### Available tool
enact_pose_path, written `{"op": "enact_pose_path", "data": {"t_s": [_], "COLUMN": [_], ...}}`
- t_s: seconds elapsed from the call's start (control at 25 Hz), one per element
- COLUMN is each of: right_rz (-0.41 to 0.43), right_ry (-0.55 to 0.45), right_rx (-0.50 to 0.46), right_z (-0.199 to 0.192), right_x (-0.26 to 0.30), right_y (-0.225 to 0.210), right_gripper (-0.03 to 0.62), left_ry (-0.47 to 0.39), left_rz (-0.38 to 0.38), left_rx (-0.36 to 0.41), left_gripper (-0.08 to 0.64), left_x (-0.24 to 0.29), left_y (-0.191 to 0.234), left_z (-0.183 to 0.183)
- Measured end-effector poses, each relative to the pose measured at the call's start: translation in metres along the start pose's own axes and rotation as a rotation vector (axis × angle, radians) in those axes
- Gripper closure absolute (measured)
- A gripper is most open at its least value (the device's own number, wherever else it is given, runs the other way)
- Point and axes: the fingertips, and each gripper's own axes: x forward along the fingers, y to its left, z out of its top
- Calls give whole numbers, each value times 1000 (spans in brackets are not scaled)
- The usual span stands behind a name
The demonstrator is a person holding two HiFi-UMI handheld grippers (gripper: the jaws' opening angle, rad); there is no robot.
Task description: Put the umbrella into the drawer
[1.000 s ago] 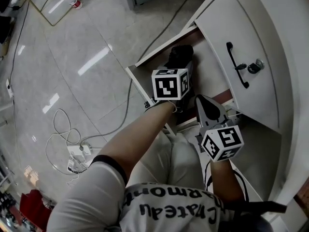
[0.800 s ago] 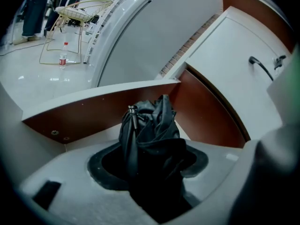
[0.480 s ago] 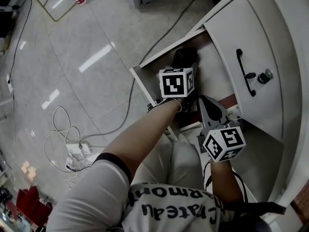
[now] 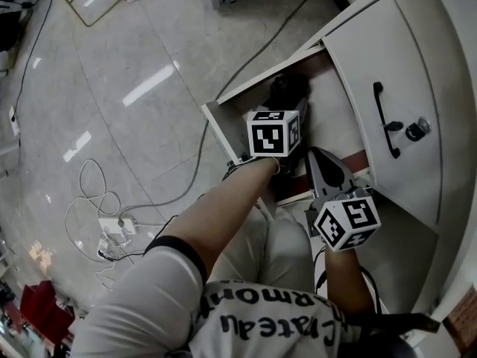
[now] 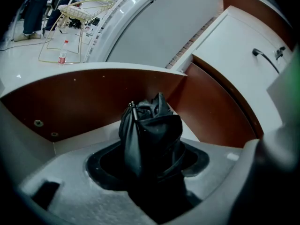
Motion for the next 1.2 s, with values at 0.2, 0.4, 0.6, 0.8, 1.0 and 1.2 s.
{"op": "enact_pose_path", "data": {"t_s": [0.2, 0.4, 0.6, 0.8, 1.0, 1.2], "right_rz": [-7, -2, -4, 9, 8, 10], "right_ry": [-10, -11, 15, 79, 142, 180], "right_rx": [-2, -8, -6, 16, 56, 74], "right_z": [3, 3, -3, -12, -20, -21], "right_x": [2, 3, -1, -16, -42, -63], "right_y": [-7, -7, -5, 4, 16, 26], "right_gripper": [574, 574, 574, 574, 574, 574], "left_ry": [-16, -28, 1, 17, 29, 28], "left_rz": [-15, -13, -3, 16, 27, 36], "left_rx": [-16, -4, 22, 30, 23, -5], "left_gripper": [288, 285, 264, 249, 216, 216], "left_x": [3, 4, 5, 7, 6, 3], "left_y": [1, 1, 1, 2, 4, 6], "left_z": [-2, -2, -3, -4, -4, -7]}}
